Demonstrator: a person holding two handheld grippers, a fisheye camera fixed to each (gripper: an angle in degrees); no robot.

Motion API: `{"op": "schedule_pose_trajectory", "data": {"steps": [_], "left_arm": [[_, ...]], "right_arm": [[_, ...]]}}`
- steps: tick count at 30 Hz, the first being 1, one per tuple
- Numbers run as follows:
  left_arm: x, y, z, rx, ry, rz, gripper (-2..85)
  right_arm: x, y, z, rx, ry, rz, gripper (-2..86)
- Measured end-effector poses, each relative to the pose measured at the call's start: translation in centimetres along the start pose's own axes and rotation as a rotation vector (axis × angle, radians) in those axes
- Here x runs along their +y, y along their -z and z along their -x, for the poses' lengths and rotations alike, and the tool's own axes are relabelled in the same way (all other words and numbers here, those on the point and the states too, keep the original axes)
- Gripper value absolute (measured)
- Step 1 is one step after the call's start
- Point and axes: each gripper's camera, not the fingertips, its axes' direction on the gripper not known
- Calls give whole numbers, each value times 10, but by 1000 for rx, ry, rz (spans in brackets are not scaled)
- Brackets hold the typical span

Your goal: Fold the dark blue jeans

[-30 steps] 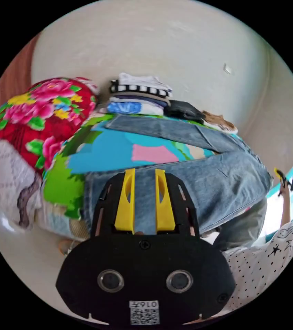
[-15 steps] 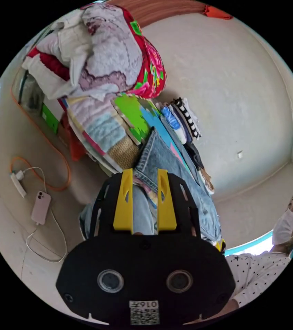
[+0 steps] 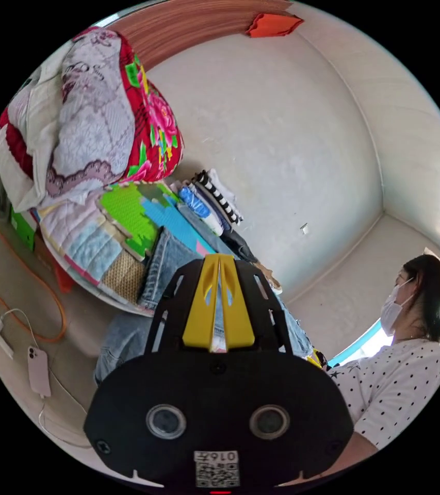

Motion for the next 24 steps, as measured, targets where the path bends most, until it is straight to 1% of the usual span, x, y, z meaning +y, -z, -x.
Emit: {"op": "schedule_pose_trajectory", "data": {"steps": [3,6,9,13,14,18,21,23,24], "left_arm": [[3,-2,16,-49,51,72,2],[21,-7,39,-93,139,151,56],[41,-8,52,-121,178,152,70],[52,-18,62,-81,190,174,72],[53,-21,62,-81,186,180,72],[56,-33,63,-93,159,207,71],[57,-43,70,-83,168,222,70],[57,-49,73,-80,165,228,70],[58,-53,74,-79,162,230,69]], "right_arm": [[0,4,-11,-95,-65,-39,155],[-1,7,-18,-141,-120,-66,153],[-6,4,-22,-137,-161,-49,148],[-18,-5,-22,-189,-193,-28,131],[-21,-5,-16,-171,-202,-44,125],[-27,5,18,20,-130,-25,122],[-29,23,33,17,-122,-103,123],[-35,28,40,-17,-118,-119,123],[-41,26,44,-22,-107,-97,124]]}}
